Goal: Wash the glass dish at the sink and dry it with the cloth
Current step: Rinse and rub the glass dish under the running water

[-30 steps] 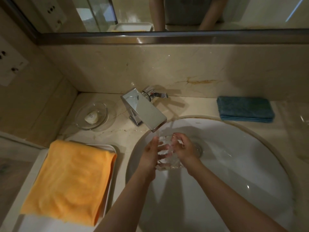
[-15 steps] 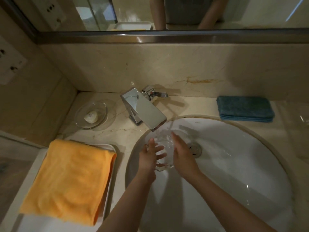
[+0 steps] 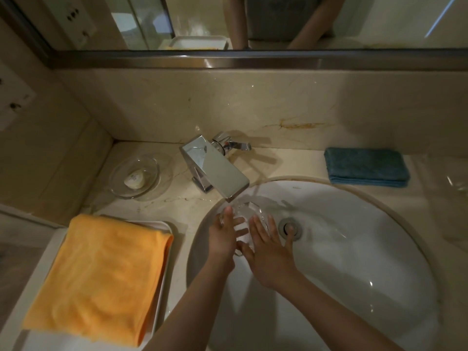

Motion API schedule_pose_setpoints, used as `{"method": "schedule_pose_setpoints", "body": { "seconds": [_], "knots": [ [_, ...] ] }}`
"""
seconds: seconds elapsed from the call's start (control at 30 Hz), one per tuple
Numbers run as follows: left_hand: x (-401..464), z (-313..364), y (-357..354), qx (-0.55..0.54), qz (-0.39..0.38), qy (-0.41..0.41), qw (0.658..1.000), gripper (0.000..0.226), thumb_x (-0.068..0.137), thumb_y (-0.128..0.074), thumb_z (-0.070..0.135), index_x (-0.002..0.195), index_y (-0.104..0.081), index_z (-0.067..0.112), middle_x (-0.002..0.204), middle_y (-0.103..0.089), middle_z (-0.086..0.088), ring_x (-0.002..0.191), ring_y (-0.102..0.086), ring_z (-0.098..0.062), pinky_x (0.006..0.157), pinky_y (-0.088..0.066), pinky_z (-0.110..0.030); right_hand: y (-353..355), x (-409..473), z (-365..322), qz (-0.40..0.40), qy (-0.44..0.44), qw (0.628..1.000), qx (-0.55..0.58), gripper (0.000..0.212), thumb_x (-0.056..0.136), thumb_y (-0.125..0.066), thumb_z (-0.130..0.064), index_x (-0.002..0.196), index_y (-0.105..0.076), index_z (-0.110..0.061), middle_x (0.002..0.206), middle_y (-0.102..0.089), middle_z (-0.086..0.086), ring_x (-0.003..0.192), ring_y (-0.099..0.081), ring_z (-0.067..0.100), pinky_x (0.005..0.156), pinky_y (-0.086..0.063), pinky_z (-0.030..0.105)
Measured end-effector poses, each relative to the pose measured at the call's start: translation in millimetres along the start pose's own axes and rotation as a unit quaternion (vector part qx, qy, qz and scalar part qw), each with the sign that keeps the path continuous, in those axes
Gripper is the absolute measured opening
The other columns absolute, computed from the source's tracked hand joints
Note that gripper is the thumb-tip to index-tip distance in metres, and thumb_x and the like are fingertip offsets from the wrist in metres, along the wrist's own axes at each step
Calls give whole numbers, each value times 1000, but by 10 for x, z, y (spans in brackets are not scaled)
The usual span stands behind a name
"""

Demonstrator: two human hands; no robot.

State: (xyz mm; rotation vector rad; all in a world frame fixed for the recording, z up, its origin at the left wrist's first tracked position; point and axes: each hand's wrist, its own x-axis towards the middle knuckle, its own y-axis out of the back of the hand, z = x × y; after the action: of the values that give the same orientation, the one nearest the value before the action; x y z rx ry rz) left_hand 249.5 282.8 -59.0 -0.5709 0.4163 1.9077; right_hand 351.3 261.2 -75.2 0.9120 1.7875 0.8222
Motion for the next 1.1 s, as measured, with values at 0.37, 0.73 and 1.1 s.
{"method": "schedule_pose_setpoints", "body": {
  "seconds": [0.37, 0.73, 1.1],
  "knots": [
    [43, -139, 126, -79, -13, 0, 997, 48, 96, -37, 44, 118, -58, 6, 105, -68, -9, 87, -69, -23, 66, -56, -28, -114, -179, -232, 119, 125, 971, 168, 40, 87, -41, -7, 113, -64, -28, 126, -62, -8, 128, -47, 8, 116, -10, 51],
    [130, -83, 128, -123, -87, -26, 988, 48, 93, -39, 45, 111, -61, 6, 108, -66, -11, 84, -67, -21, 61, -58, -31, 123, -46, 169, 170, -125, 860, 464, 56, 90, -34, 8, 139, -33, -18, 94, -57, 1, 81, -50, 12, 70, -34, 16],
    [31, -30, 73, -184, -140, 16, 973, 71, 84, -49, 56, 133, -45, 5, 136, -47, -28, 123, -47, -47, 102, -35, -63, 210, 288, 36, 63, -155, 728, 665, 29, 80, -68, -18, 106, -55, -21, 95, -68, 2, 82, -66, 17, 66, -50, 27]
  ]
}}
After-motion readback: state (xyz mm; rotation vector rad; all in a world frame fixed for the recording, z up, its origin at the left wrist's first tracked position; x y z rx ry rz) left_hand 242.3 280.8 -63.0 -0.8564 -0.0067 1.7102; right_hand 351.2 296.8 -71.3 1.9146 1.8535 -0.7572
